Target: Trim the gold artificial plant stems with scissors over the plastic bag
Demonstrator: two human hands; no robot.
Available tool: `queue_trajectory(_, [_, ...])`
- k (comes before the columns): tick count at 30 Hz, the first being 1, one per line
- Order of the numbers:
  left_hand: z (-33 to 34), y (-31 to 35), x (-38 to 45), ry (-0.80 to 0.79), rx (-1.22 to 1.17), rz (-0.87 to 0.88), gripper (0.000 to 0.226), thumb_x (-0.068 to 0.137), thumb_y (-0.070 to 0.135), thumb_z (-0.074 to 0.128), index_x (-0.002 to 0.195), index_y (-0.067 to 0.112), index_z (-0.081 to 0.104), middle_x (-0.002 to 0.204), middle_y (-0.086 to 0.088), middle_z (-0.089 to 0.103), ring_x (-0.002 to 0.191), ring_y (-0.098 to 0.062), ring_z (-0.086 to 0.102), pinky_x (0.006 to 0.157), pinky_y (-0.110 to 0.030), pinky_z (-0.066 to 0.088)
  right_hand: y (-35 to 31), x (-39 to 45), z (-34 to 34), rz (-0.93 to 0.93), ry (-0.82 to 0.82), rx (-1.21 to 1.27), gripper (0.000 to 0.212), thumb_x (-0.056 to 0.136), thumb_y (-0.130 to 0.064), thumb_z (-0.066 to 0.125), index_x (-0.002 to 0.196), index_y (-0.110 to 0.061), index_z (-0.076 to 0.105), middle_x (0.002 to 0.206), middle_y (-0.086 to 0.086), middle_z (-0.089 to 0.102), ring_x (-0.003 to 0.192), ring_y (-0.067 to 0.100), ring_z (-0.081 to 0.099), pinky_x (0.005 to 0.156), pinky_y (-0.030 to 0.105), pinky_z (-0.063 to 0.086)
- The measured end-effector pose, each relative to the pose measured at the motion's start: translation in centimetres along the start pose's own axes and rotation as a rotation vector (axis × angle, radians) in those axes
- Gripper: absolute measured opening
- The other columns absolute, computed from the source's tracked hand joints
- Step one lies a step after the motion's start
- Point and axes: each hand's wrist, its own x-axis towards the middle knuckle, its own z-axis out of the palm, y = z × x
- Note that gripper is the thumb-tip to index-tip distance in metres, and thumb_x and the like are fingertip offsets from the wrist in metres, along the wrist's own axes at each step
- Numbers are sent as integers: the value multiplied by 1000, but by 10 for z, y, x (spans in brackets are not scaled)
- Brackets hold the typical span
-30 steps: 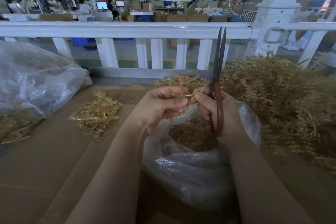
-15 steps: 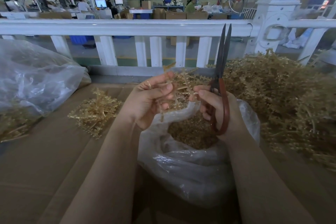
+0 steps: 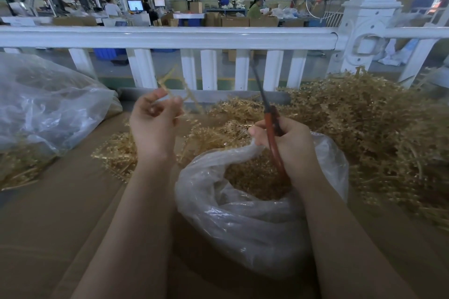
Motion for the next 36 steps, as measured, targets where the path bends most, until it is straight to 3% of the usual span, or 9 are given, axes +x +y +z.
queue_trajectory(4, [-13,-3,4,308,452,209,25,97,12,59,115,24,71,109,9,71,95,0,64,82,-11,49,4,-1,6,-25,29,-344,22,78,-51,82,77,-40,63,69,-32,65,64,-6,63,59,17,46])
queue_trajectory(6, [-20,-8,4,328,763,297,39,96,3,50,124,22,69,123,0,66,110,-16,59,93,-25,45,4,-1,7,-42,38,-446,25,78,-56,79,74,-43,58,70,-23,67,68,-2,63,61,22,50])
queue_trajectory(9, [-22,-16,2,199,1214,199,45,93,6,50,135,18,60,143,-12,49,128,-36,40,104,-46,30,3,-2,6,-41,56,-553,28,80,-60,75,76,-38,58,75,-20,65,73,0,61,64,27,51])
queue_trajectory(13, [-14,-28,-3,-162,1572,-62,57,98,52,46,143,18,48,152,-11,41,143,-33,26,111,-53,18,-2,-3,5,-63,56,-629,31,83,-60,72,89,-29,66,83,-16,67,79,8,63,72,31,53])
queue_trajectory(18, [-8,-34,0,-282,1555,-213,75,98,67,22,138,13,54,149,-11,46,143,-31,24,109,-53,14,-3,-3,6,-89,55,-724,36,86,-61,65,87,-25,65,78,-13,66,75,9,62,70,30,52])
queue_trajectory(24, [-8,-42,-13,-222,1598,-73,64,103,55,22,132,9,56,145,-10,48,137,-33,31,108,-48,17,-5,-3,8,-61,5,-761,33,87,-58,63,80,-25,61,69,-13,61,64,2,56,54,22,40])
queue_trajectory(29, [-6,-39,-15,-103,1495,0,56,103,51,30,130,11,57,137,-12,56,132,-34,40,108,-49,19,-6,-6,8,-13,-32,-816,31,89,-44,64,73,-18,61,70,-4,67,66,11,63,62,27,53])
queue_trajectory(33, [2,-31,-15,31,1400,161,42,102,41,38,125,14,60,126,-8,63,125,-32,46,104,-46,22,-10,-11,6,6,-57,-921,29,92,-41,61,71,-20,60,61,-3,60,57,11,57,46,26,37])
queue_trajectory(36, [11,-23,-14,51,1346,275,37,102,38,39,122,18,63,119,-3,67,120,-28,50,103,-45,22,-16,-15,4,-9,-80,-970,34,89,-51,62,75,-19,63,62,-3,56,57,14,54,45,25,31])
